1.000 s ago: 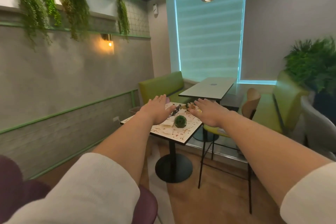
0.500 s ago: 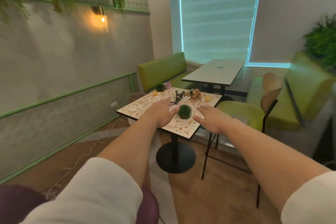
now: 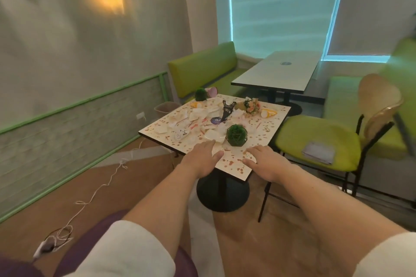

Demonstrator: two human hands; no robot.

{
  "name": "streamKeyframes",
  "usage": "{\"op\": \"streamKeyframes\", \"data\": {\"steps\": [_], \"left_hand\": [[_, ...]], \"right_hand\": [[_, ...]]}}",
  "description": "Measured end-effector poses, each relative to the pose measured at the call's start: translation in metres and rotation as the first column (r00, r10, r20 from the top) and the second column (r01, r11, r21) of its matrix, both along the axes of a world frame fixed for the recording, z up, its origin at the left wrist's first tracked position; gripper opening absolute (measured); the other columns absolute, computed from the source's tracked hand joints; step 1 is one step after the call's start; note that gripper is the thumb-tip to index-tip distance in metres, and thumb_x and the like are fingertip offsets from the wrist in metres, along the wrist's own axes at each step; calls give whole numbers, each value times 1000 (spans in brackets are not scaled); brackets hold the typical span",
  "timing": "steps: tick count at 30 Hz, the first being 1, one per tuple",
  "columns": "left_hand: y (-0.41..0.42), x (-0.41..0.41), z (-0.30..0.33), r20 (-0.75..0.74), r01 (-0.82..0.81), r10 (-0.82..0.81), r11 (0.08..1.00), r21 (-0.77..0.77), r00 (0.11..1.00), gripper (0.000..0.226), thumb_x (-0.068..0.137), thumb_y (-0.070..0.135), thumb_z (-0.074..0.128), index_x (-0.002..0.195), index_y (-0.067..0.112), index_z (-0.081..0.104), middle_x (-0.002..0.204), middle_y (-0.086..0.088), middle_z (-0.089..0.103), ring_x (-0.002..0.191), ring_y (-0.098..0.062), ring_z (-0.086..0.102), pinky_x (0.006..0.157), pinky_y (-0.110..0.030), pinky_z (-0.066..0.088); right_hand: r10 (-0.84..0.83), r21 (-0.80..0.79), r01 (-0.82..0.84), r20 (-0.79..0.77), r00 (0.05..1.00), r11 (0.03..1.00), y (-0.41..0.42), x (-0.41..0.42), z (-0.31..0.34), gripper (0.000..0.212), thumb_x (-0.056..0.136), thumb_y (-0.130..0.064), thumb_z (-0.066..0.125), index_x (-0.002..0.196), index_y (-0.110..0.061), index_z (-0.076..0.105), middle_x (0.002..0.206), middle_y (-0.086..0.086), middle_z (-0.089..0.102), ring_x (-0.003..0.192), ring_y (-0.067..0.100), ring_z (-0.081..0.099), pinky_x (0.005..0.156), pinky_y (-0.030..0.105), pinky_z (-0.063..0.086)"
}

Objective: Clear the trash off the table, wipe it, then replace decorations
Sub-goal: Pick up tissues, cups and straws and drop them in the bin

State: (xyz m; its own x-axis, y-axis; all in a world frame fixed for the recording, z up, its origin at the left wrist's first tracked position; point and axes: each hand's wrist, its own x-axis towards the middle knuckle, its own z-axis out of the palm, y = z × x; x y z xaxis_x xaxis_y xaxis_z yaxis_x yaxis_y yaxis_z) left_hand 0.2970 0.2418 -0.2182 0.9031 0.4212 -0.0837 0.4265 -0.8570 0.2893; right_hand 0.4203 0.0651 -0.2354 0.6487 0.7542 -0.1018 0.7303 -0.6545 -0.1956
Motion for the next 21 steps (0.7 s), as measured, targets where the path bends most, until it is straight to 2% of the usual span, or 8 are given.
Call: {"op": "streamKeyframes", "data": {"steps": [4, 15, 21], "left_hand": [[30, 36, -24, -3, -64, 64, 997, -41, 998, 65, 100, 55, 33, 155, 22, 20, 160, -3, 23, 148, -23, 17, 118, -44, 23], [91, 130, -76, -9, -207, 209, 963, -173, 978, 61, 101, 52, 35, 152, 21, 27, 157, -4, 29, 145, -22, 21, 117, -42, 24], [129, 155, -106, -6, -266, 271, 941, -211, 963, 57, 100, 50, 41, 149, 21, 36, 151, -4, 39, 140, -21, 33, 115, -40, 30]], "right_hand": [[47, -7, -47, -4, 999, 999, 34, 45, -19, 62, 103, -53, 30, 154, -18, 27, 158, 6, 29, 144, 26, 26, 117, 38, 23], [122, -53, -126, -85, 989, 991, 112, 166, -65, 61, 101, -53, 34, 153, -20, 30, 153, 5, 34, 141, 25, 26, 114, 38, 28], [172, -39, -174, -51, 984, 984, 148, 195, -87, 53, 100, -48, 43, 144, -20, 43, 142, 6, 44, 132, 27, 36, 108, 38, 35]]}}
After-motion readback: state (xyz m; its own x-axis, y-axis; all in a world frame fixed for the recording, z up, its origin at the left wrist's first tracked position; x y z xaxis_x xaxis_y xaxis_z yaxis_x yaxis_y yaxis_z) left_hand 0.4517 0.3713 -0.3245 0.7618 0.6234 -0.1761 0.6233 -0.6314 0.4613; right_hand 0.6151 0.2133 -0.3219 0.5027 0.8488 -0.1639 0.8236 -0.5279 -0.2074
